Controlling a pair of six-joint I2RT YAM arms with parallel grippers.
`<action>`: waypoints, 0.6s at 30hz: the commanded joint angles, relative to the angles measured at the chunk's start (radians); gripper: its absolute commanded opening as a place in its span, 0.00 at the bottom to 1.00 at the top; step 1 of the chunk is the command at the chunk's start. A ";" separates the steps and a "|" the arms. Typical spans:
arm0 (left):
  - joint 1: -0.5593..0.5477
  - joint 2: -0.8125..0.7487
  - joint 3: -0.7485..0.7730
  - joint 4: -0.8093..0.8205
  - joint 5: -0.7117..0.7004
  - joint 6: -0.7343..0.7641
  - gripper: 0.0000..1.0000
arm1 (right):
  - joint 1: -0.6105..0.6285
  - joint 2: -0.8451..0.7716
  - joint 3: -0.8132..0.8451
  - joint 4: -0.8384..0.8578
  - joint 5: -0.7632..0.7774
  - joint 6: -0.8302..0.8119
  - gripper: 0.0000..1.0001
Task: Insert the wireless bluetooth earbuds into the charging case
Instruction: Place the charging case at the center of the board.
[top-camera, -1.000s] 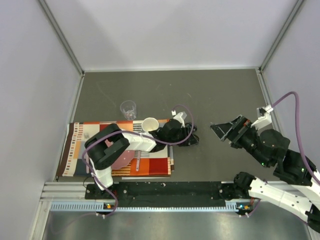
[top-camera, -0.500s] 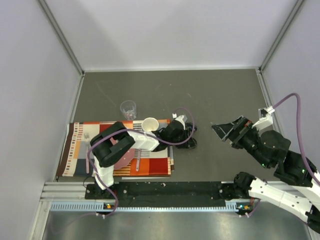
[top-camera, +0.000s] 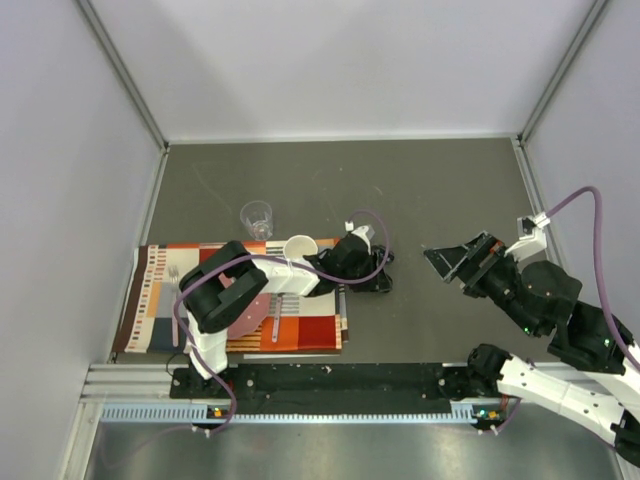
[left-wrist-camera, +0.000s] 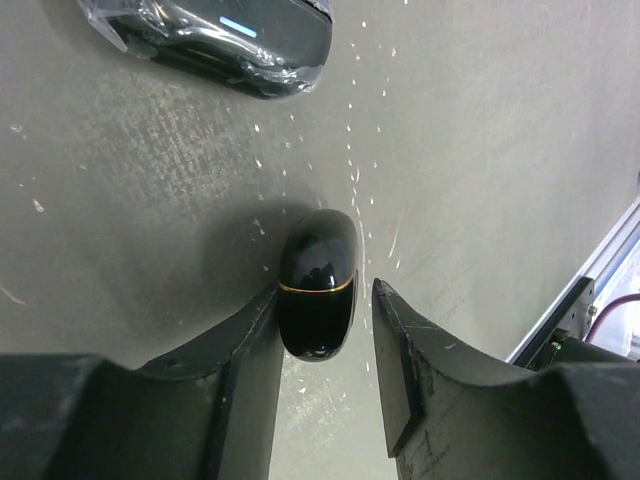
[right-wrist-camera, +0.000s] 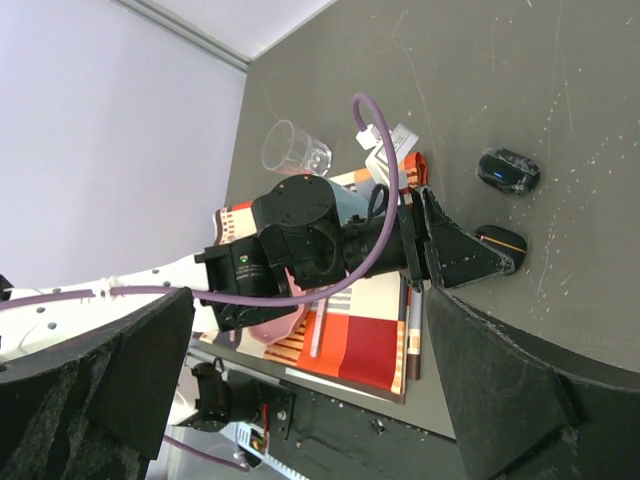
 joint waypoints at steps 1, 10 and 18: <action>0.003 0.000 0.028 -0.017 -0.001 0.028 0.46 | -0.009 -0.017 -0.005 0.003 0.010 -0.009 0.99; 0.003 -0.067 0.038 -0.118 -0.070 0.074 0.51 | -0.007 -0.026 -0.010 0.005 0.013 -0.008 0.99; 0.001 -0.125 0.054 -0.197 -0.119 0.121 0.59 | -0.007 -0.031 -0.010 0.005 0.009 -0.006 0.99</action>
